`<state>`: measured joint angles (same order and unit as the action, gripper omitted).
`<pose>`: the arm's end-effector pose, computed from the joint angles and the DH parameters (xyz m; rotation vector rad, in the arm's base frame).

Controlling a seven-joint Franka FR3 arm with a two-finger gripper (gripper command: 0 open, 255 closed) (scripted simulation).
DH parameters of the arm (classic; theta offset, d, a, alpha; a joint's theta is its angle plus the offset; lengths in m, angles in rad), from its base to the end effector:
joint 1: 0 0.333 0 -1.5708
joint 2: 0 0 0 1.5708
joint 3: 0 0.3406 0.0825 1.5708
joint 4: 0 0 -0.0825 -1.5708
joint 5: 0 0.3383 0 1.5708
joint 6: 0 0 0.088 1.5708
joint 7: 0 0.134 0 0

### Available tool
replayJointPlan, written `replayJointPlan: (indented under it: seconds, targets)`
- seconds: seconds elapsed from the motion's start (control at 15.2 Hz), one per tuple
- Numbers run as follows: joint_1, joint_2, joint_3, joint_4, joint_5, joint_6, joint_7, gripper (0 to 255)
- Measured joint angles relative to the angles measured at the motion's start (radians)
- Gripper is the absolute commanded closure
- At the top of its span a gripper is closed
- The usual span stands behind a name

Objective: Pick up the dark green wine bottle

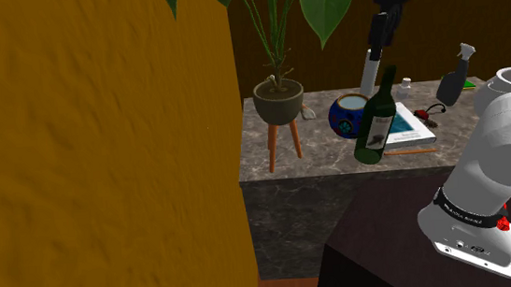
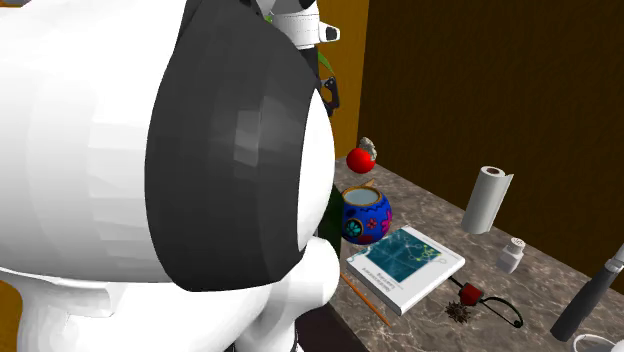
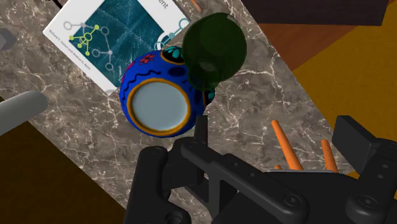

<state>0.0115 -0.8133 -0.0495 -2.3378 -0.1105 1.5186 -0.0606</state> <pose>0.2301 -0.0297 0.5905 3.0671 0.0503 -0.0149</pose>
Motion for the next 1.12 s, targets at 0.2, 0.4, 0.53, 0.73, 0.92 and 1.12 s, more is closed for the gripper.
replayJointPlan:
  seconds: [0.2, 0.4, 0.53, 0.73, 0.92, 1.12]
  targets:
    - [-0.002, -0.047, -0.033, -0.05, -0.015, 0.03, -0.04, 0]
    - [-0.012, -0.156, -0.114, -0.158, -0.056, 0.092, -0.134, 0]
    - [-0.018, -0.212, -0.15, -0.217, -0.076, 0.124, -0.176, 0]
    - [-0.023, -0.239, -0.167, -0.275, -0.088, 0.164, -0.188, 0]
    - [-0.027, -0.248, -0.175, -0.32, -0.096, 0.2, -0.188, 0]
    - [-0.029, -0.256, -0.179, -0.342, -0.1, 0.215, -0.188, 255]
